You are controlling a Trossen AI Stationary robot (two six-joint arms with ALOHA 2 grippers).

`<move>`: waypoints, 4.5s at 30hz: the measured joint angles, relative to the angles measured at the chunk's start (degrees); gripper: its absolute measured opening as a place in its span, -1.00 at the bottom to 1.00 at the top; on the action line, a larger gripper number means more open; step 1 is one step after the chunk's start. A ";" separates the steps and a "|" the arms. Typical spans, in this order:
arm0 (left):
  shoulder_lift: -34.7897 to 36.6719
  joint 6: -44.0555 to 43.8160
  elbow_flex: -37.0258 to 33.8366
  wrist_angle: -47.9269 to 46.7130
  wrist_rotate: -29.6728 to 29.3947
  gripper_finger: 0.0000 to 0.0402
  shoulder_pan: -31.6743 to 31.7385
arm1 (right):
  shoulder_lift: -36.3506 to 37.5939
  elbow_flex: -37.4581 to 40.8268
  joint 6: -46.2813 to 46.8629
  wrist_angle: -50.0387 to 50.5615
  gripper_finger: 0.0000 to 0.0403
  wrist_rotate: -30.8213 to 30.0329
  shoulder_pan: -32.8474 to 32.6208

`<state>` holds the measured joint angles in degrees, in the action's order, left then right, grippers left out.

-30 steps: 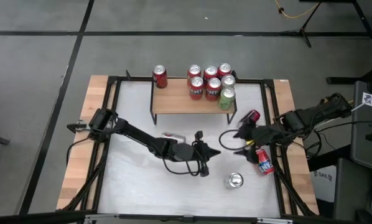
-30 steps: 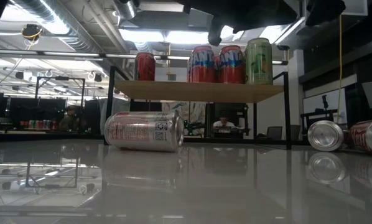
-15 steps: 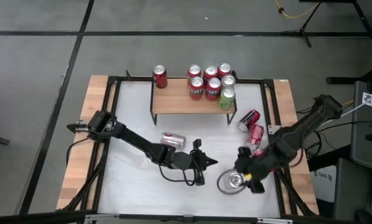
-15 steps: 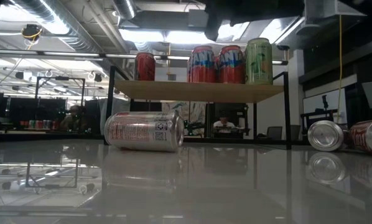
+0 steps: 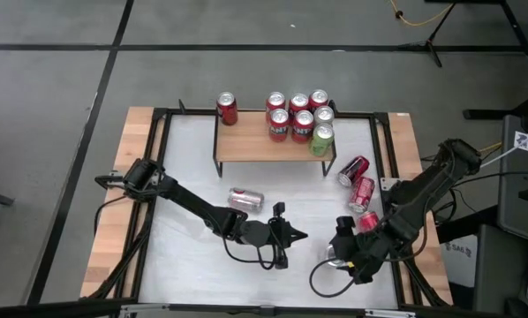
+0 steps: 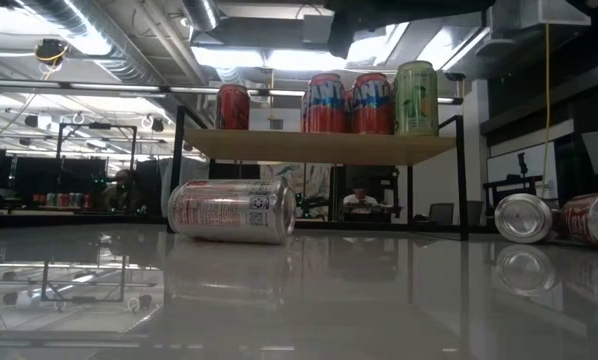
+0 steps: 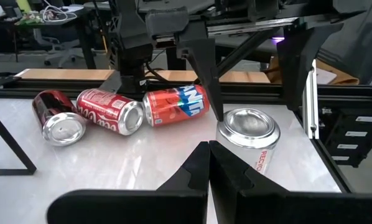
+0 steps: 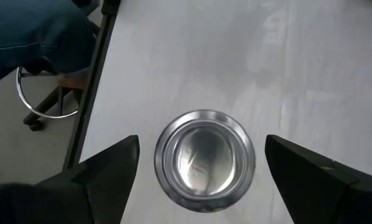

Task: Place canned beverage on shelf
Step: Put the red white soda can on the shelf

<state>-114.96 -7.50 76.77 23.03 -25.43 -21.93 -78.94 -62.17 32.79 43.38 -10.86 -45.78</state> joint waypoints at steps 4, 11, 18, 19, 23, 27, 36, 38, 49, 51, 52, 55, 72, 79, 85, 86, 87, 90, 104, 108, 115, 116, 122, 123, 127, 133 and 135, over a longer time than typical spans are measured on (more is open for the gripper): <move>0.00 -0.01 0.00 0.00 0.02 -1.00 0.00 | 0.00 0.00 -0.01 0.00 0.67 0.57 0.00; 0.00 -0.01 -0.02 0.00 0.00 -1.00 0.00 | -0.64 0.00 -0.05 0.10 0.67 -0.76 0.00; -0.02 0.01 -0.02 -0.02 0.02 -1.00 0.00 | -3.93 0.00 -0.28 0.21 0.67 1.08 0.00; -0.02 -0.01 -0.02 -0.04 0.00 -1.00 0.00 | -4.41 0.00 -0.28 0.24 0.67 1.29 0.00; -0.02 -0.01 -0.02 -0.04 0.00 -1.00 0.00 | -6.24 0.00 -0.28 0.77 0.67 1.45 0.00; -0.02 -0.01 -0.02 -0.04 0.00 -1.00 0.00 | -8.41 -0.04 -0.29 2.32 0.67 1.56 0.00; -0.02 0.15 -0.02 -0.08 0.01 -1.00 0.00 | -12.22 -0.04 -0.27 2.51 0.66 0.66 0.04; -0.02 0.15 -0.02 -0.09 0.02 -1.00 0.00 | -12.50 -0.04 -0.27 2.11 0.62 0.11 0.04; 5.80 0.13 -0.11 -9.58 0.07 -1.00 -1.76 | -12.76 0.04 -0.31 -5.30 0.42 -7.31 0.92; 7.93 0.03 -0.09 -14.01 0.04 -1.00 -2.48 | -12.76 0.04 -0.51 -7.95 0.43 -8.87 2.27; 9.21 -0.01 -0.10 -16.92 0.04 -1.00 -2.92 | -12.76 0.04 -1.15 -9.61 0.44 -9.73 3.04; 13.25 -2.16 -0.09 -24.06 0.02 -1.00 -4.36 | -12.76 0.04 -4.29 -16.23 0.45 -11.17 5.55; 33.65 -12.07 -0.09 -47.02 0.76 -1.00 -16.17 | -12.74 0.04 -33.23 -59.39 0.43 -11.93 15.64; 40.06 -18.75 -0.04 -49.25 -1.97 -1.00 -19.34 | -12.74 0.04 -43.21 -70.87 0.45 -11.79 16.31; 46.16 -18.10 -0.04 -52.57 -10.94 -1.00 -19.54 | -12.72 0.04 -51.13 -77.45 0.46 -11.07 16.70; 47.33 -17.06 -0.04 -52.59 -12.28 -1.00 -19.47 | -12.72 0.04 -52.78 -78.93 0.46 -11.07 16.70; 48.40 -15.67 -0.04 -52.48 -13.82 -1.00 -19.44 | -12.72 0.04 -54.62 -80.56 0.46 -11.09 16.70; 51.28 -11.43 -0.02 -51.15 -17.65 -1.00 -19.45 | -12.72 0.02 -60.25 -86.01 0.45 -11.09 16.70; 57.61 -9.88 0.00 -46.38 -29.21 -1.00 -19.45 | -12.61 -0.02 -94.58 -89.37 0.48 -19.79 16.68; 57.64 -9.86 0.00 -46.40 -31.59 -1.00 -19.45 | -12.61 -0.04 -103.05 -90.16 0.48 -21.14 16.68; 57.64 -9.84 0.00 -46.51 -33.64 -1.00 -19.45 | -12.61 -0.04 -110.50 -89.81 0.49 -21.11 16.68; 57.64 -9.85 0.00 -46.51 -33.64 -1.00 -19.45 | -12.61 -0.04 -110.98 -89.79 0.49 -21.10 16.68; 57.64 -9.84 0.00 -46.53 -33.66 -1.00 -19.45 | -12.61 -0.04 -111.28 -89.74 0.47 -21.10 16.68; 57.64 -9.84 0.00 -46.53 -33.75 -1.00 -19.45 | -12.61 -0.04 -111.28 -89.70 0.48 -21.10 16.68; 57.59 -9.82 0.00 -46.56 -35.74 -1.00 -18.88 | -12.61 -0.04 -111.28 -89.54 0.49 -21.09 16.68; 57.59 -9.82 0.00 -46.56 -35.42 -1.00 -16.98 | -12.61 -0.04 -111.28 -89.40 0.48 -21.09 16.68; 57.59 -9.80 0.00 -46.58 -35.01 -1.00 -16.42 | -12.61 -0.04 -111.30 -89.38 0.48 -21.10 16.68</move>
<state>-57.36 -17.30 76.77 -23.55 -60.44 -38.35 -91.55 -62.22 -78.51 -46.00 -31.97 -29.10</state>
